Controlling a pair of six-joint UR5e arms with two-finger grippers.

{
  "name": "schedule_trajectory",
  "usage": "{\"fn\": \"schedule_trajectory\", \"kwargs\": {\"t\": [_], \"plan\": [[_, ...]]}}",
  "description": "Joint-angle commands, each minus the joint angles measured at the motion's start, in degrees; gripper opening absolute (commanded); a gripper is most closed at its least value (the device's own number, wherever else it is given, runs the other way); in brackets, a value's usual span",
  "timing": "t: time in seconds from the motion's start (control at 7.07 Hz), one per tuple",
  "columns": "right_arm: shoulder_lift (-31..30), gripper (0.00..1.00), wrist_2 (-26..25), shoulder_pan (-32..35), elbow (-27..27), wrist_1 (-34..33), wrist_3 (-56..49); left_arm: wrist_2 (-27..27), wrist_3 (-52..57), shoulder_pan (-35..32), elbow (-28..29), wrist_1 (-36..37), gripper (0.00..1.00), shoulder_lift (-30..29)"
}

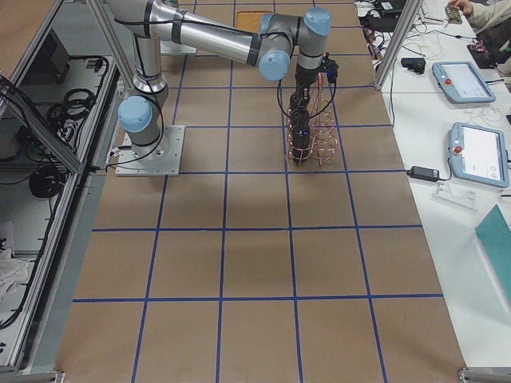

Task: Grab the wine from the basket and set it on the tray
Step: 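Grasp a dark wine bottle by its neck with the right gripper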

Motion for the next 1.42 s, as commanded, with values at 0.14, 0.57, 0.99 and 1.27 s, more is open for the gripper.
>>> {"fn": "schedule_trajectory", "kwargs": {"t": [0.14,0.57,0.99,1.27], "plan": [[-0.4,0.26,1.7,0.1,-0.6,0.1,-1.0,0.0,0.0,0.0,0.0,0.0,1.0,0.1],[-7.0,0.21,-0.3,0.1,-9.0,12.2,-3.4,0.0,0.0,0.0,0.1,0.0,1.0,0.1],[-17.2,0.21,-0.6,1.0,-12.9,28.1,0.7,0.0,0.0,0.0,0.0,0.0,1.0,0.1],[-18.0,0.21,1.3,13.6,-12.9,30.6,17.6,0.0,0.0,0.1,0.1,0.0,1.0,0.1]]}}
